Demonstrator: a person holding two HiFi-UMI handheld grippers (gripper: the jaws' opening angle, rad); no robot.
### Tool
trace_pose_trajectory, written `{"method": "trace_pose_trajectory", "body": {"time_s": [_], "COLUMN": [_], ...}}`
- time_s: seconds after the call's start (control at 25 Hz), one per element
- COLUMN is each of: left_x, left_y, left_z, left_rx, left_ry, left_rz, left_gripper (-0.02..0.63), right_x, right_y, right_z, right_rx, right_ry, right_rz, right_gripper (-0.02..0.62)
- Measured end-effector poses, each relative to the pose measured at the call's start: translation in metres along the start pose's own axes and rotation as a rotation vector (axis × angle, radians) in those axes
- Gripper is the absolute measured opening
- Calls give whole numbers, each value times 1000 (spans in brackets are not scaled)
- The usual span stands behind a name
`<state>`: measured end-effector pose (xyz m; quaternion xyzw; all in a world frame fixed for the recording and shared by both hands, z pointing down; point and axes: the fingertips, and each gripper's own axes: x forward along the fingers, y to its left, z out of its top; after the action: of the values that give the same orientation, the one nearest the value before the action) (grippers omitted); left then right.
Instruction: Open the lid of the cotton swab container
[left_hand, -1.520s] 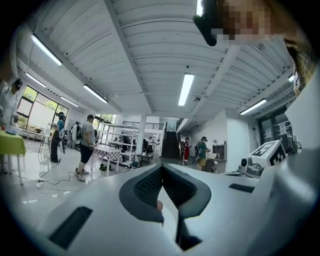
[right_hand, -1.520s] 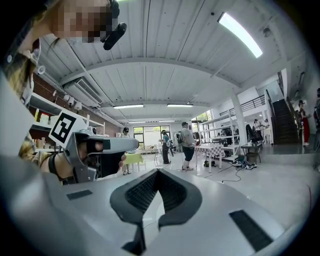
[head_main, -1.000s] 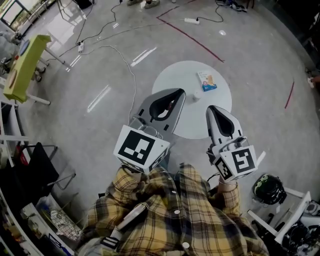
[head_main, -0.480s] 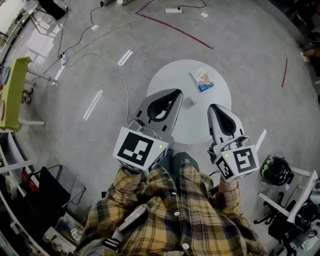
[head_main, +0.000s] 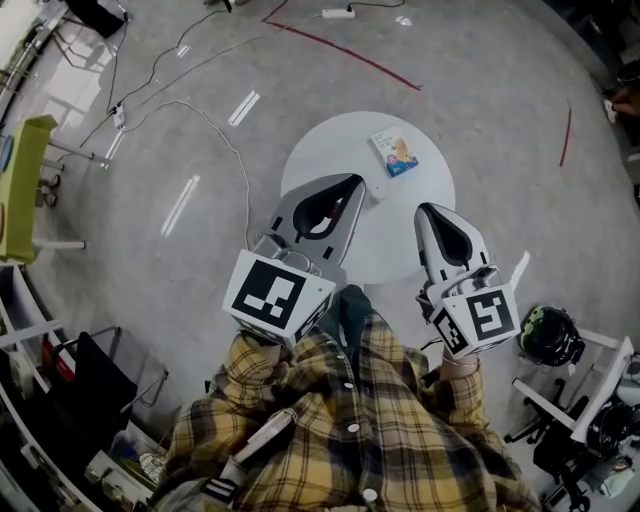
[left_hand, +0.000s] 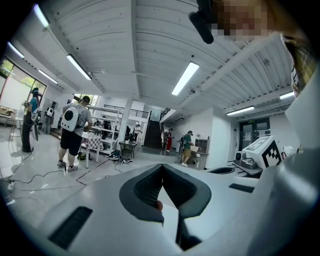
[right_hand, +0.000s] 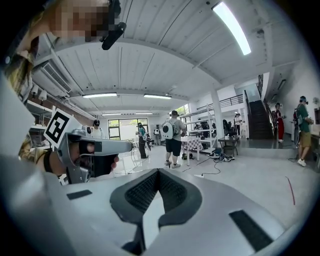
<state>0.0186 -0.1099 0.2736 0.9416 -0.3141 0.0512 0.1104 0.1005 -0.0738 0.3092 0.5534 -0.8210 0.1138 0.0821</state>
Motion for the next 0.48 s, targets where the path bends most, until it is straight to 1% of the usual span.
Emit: {"method": "trace_pose_trajectory", "body": {"time_s": [0.2,0.48], "left_x": [5,25], "left_y": [6,11], "left_z": [-8,-26], "left_rx": [-8,-22], "left_ry": [13,34], "left_rz": [8,-19], "left_gripper": [19,18], "right_x": [5,11], "right_y": [-1,-14], "right_z": [-4,-18], "right_rx": [-11,6], "right_ry": [14,38], "right_rz": [12,14], "right_gripper": [16,16]}}
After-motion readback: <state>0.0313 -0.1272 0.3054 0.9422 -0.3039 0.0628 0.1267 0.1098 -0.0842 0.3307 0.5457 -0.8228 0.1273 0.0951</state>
